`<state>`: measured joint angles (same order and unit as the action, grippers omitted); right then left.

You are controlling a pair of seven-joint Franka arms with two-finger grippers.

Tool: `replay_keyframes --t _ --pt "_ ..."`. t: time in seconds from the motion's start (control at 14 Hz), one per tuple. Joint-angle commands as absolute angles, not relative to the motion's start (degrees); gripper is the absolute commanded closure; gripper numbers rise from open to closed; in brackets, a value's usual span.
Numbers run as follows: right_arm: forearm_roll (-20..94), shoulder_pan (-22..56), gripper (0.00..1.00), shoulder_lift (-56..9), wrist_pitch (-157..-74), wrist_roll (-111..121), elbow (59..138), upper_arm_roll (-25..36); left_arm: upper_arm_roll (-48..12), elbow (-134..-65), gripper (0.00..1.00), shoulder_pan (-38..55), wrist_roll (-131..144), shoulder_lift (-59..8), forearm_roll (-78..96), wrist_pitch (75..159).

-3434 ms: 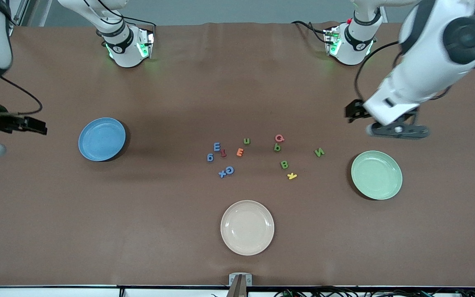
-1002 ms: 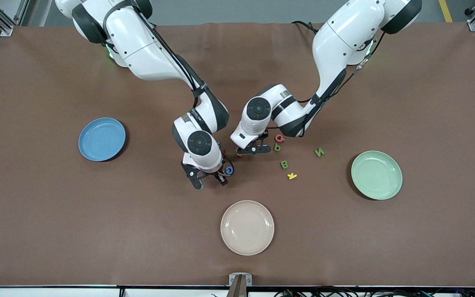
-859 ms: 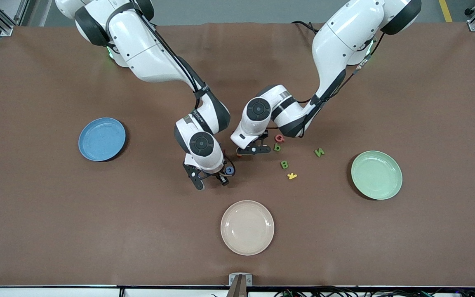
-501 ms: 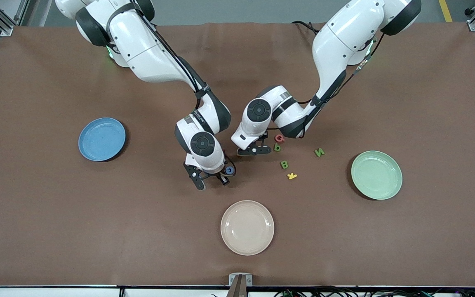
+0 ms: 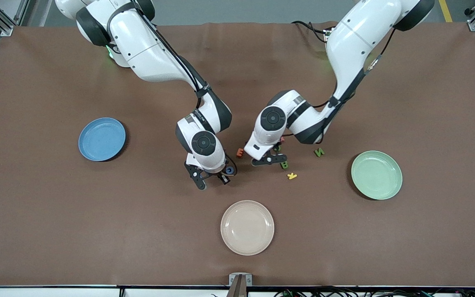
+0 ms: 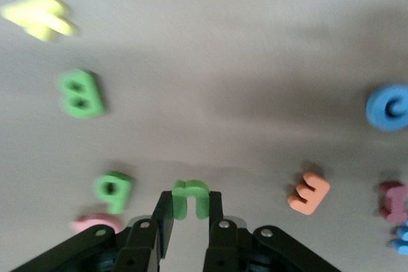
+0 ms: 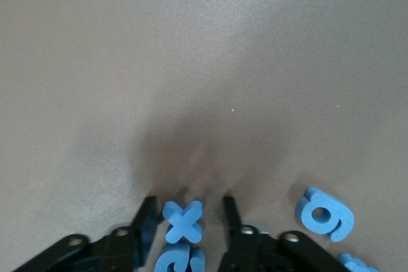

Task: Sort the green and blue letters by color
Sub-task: 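Carry the X to the blue plate while the left gripper carries n to green plate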

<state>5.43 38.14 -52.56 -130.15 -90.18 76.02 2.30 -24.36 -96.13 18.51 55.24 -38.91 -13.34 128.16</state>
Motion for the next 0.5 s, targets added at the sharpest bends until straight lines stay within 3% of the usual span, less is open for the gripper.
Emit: replay_keyframes --t 0.0,0.07,0.14,0.29,0.43 --pt "5.0 38.9 0.82 -53.9 -130.4 -90.8 75.2 2.7 -24.5 -97.6 1.00 15.8 54.2 -32.2 -14.2 123.1" --pt "4.9 38.9 0.94 -53.9 -130.4 -90.5 75.2 2.7 -24.5 -97.6 1.00 14.3 53.5 -31.0 -14.2 121.1" --pt "4.8 38.8 0.99 -53.8 -130.4 -89.5 75.2 2.7 -24.5 -97.6 1.00 12.3 53.1 -30.3 -14.2 119.9" --pt "5.2 37.6 1.00 -52.3 -129.6 -85.0 75.2 2.7 -24.4 -97.6 1.00 8.5 50.7 -29.7 -14.2 119.7" --pt "5.2 35.0 1.00 -50.5 -123.7 -79.0 75.1 2.8 -24.4 -97.6 1.00 4.0 45.9 -29.7 -14.5 119.7"
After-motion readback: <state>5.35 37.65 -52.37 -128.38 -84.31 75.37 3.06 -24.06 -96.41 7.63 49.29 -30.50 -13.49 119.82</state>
